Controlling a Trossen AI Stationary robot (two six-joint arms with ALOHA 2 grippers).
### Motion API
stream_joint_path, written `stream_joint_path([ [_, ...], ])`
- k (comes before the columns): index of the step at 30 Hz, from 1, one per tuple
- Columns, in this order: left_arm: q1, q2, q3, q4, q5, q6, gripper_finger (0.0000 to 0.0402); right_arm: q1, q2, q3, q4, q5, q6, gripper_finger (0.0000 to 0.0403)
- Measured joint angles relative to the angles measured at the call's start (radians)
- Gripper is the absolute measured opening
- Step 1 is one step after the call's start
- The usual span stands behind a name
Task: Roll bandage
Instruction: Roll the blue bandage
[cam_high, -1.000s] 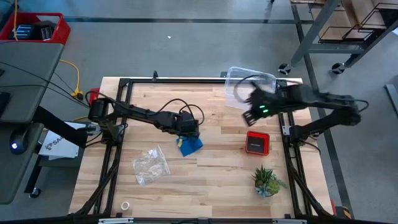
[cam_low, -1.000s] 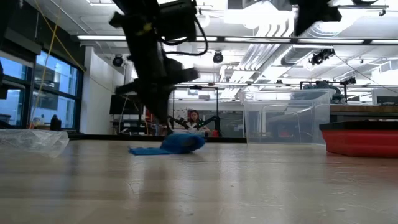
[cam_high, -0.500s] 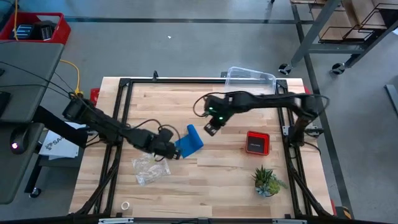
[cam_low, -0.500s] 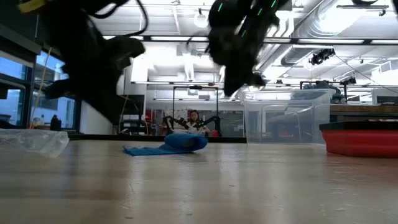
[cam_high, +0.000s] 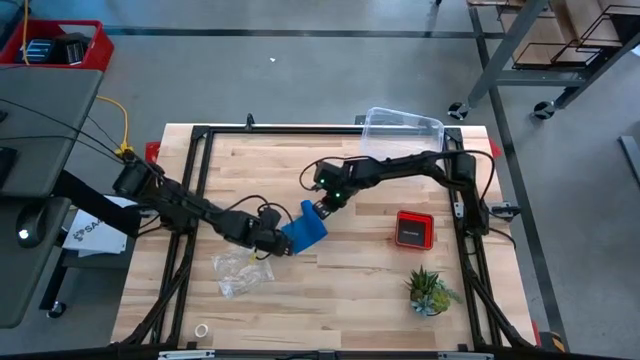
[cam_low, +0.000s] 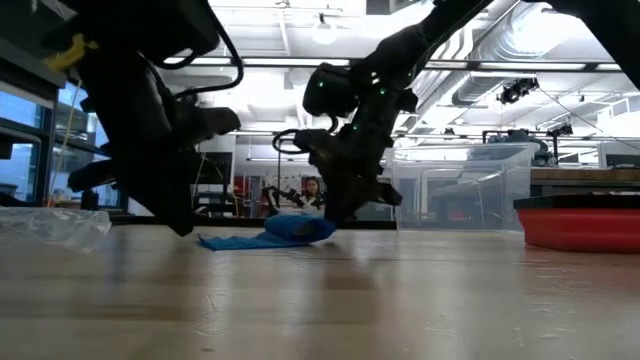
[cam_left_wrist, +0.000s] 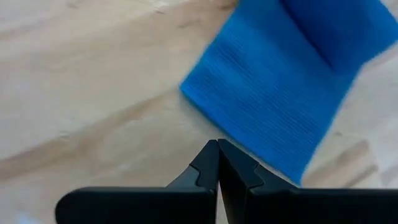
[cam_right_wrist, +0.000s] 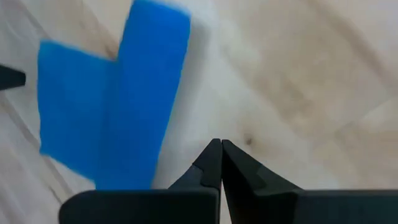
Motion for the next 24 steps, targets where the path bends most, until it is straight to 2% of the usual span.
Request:
stream_joint_path([
  [5,0.048,-0.003,0.0,-0.062,-0.009,0.063,0.0,-0.02,-0.001,0.001,-0.007,0.01,0.014,0.0],
  [7,0.072,-0.012,0.0,-0.069,0.02,0.106,0.0,-0.018,-0.002,0.001,-0.022,0.009,0.002,0.0],
  [10,0.094,-0.079,-0.001,-0.033,0.116,0.191,0.0,-0.021,-0.017,0.0,-0.063,0.004,-0.038,0.0],
  [13,0.077,-0.161,0.001,0.006,0.131,0.198,0.0,-0.043,-0.038,0.0,-0.103,0.004,-0.091,0.0],
  [15,0.068,-0.172,0.002,0.023,0.137,0.187,0.0,-0.06,-0.039,0.0,-0.128,0.003,-0.111,0.0],
  [24,0.085,-0.018,0.001,0.101,0.173,0.149,0.0,-0.088,-0.038,0.0,-0.116,-0.076,-0.135,0.0],
])
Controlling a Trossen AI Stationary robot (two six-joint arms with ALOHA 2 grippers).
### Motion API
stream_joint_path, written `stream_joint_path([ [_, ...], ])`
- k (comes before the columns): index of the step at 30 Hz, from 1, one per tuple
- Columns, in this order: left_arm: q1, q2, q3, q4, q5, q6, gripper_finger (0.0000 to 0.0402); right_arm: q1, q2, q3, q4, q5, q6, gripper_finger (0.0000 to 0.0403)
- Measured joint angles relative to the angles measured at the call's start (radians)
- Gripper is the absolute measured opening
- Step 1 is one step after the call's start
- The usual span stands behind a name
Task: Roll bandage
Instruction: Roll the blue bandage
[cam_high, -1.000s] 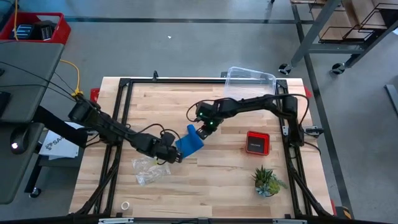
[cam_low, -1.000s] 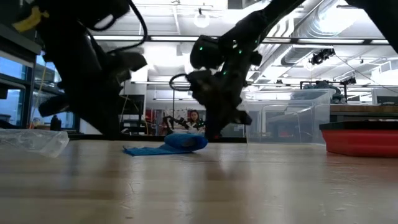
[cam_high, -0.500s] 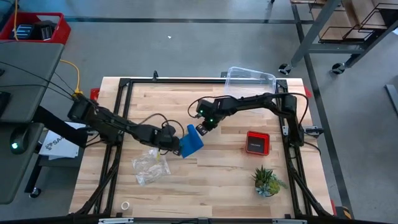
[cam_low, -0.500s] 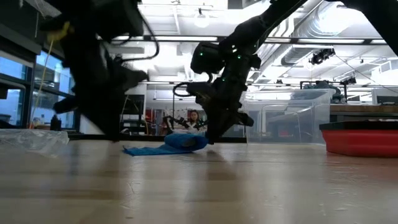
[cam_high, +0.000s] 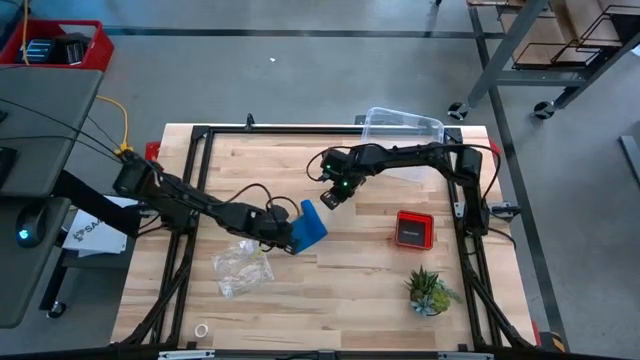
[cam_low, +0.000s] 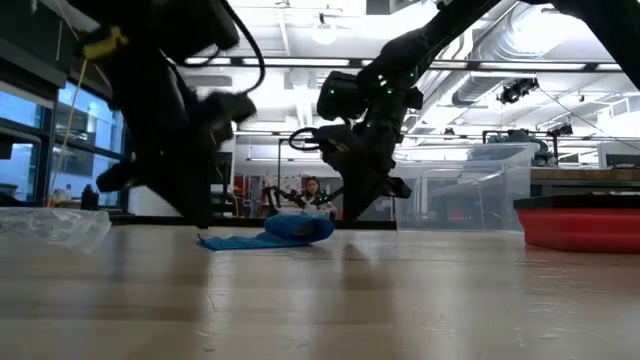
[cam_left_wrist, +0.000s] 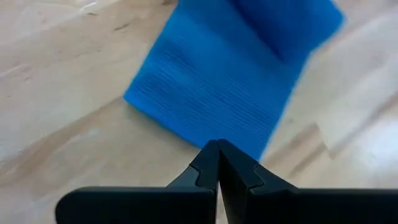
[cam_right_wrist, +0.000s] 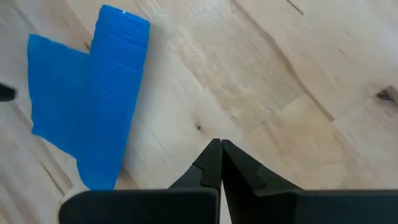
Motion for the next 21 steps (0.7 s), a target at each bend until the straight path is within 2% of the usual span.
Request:
stream_joint_path([
  [6,0.036,0.049,0.0,0.006,-0.002,0.012,0.0,0.0,-0.002,0.0,-0.015,-0.008,-0.017,0.0],
  [14,0.126,0.045,0.001,-0.032,-0.006,0.162,0.0,0.0,-0.039,0.0,-0.056,0.003,-0.018,0.0],
  [21,0.179,0.012,0.002,-0.159,0.027,0.32,0.0,0.009,-0.075,0.0,-0.106,0.009,0.005,0.0],
])
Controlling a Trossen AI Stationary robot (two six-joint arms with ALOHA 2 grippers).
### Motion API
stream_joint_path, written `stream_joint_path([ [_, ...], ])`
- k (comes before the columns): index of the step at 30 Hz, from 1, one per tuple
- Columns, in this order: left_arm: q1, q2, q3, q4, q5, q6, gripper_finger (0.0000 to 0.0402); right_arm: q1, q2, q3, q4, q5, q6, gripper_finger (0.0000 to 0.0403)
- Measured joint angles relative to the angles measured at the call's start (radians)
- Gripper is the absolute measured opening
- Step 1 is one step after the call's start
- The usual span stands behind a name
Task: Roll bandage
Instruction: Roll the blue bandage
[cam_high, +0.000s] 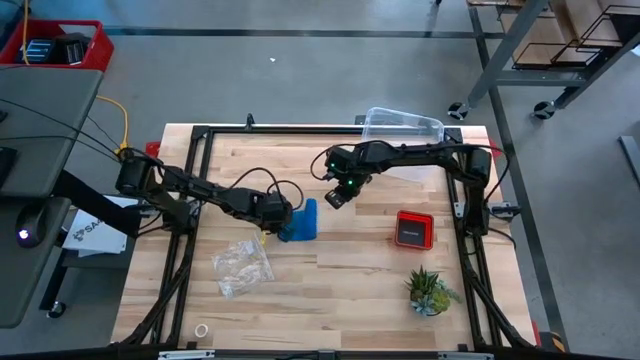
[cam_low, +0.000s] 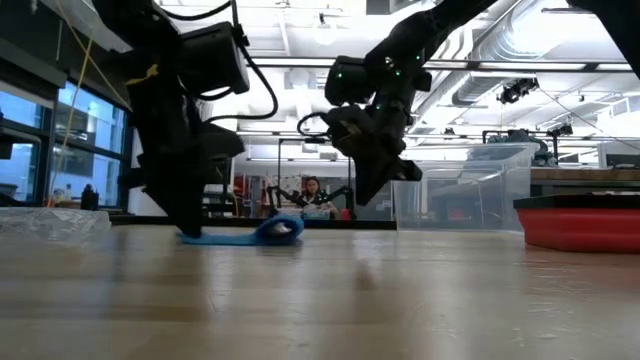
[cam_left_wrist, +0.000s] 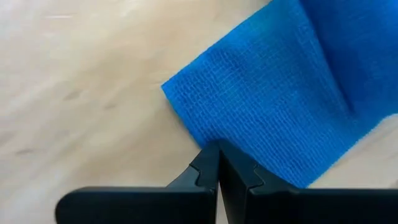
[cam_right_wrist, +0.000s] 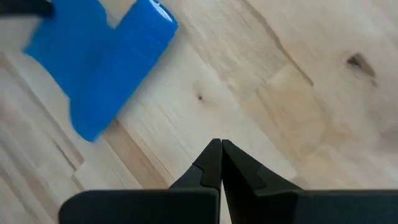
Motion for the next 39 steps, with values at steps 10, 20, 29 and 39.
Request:
stream_joint_path([
  [10,0.047,-0.082,-0.003,-0.077,-0.061,0.055,0.0,0.089,0.008,0.001,0.156,0.036,0.18,0.0],
  [20,0.034,-0.128,-0.003,-0.065,-0.084,0.098,0.0,0.141,0.028,0.001,0.193,0.118,0.357,0.0],
  [29,0.014,-0.128,-0.003,-0.071,-0.124,0.187,0.0,0.189,0.12,0.0,0.302,0.137,0.496,0.0],
  [39,0.009,-0.128,-0.103,-0.093,-0.12,0.073,0.0,0.204,0.149,0.0,0.332,0.21,0.58,0.0],
])
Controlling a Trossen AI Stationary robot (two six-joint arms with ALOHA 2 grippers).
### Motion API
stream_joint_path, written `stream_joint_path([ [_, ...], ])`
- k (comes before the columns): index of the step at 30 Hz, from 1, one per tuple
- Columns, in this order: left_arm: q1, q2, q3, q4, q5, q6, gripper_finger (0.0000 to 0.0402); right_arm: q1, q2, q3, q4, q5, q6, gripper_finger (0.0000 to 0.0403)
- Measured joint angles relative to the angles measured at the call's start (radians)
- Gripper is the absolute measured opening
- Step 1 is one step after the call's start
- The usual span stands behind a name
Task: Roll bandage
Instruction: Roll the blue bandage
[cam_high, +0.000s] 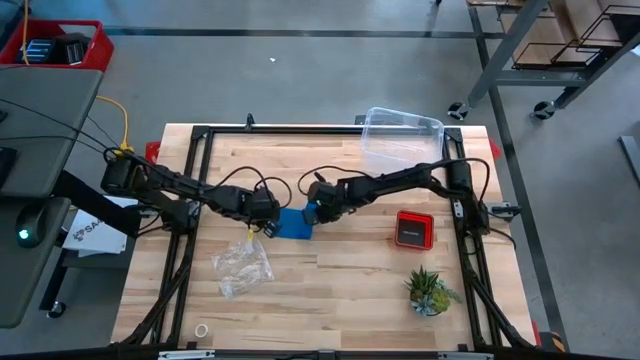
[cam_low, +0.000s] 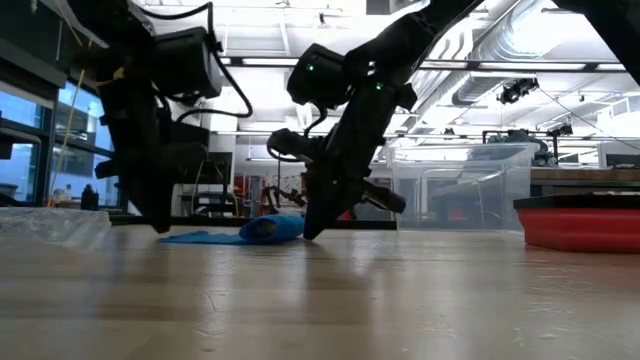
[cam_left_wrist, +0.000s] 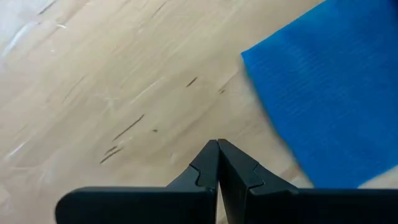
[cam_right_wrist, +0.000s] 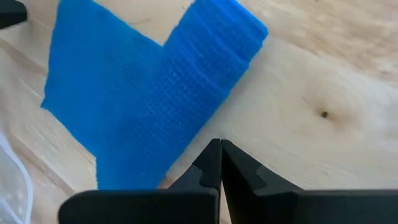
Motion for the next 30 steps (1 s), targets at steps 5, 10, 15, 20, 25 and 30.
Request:
stream_joint_path([
  [5,-0.007,0.0,-0.025,0.025,-0.004,-0.003,0.0,0.005,0.0,0.0,0.013,0.002,0.003,0.0],
  [10,-0.008,-0.004,-0.042,0.042,-0.008,-0.004,0.0,0.019,0.0,0.0,0.068,0.026,0.001,0.0],
  [15,-0.013,-0.011,-0.041,0.043,-0.007,0.06,0.0,0.018,0.0,0.0,0.117,0.046,0.001,0.0],
  [20,-0.012,-0.054,-0.043,0.036,-0.027,0.101,0.0,0.021,0.0,0.0,0.257,0.044,0.001,0.0],
  [25,-0.012,-0.127,-0.043,0.004,-0.075,0.165,0.0,0.018,0.03,0.0,0.461,0.016,0.004,0.0],
  [30,-0.012,-0.252,-0.043,-0.052,-0.139,0.2,0.0,0.004,0.02,0.0,0.515,-0.029,-0.033,0.0],
])
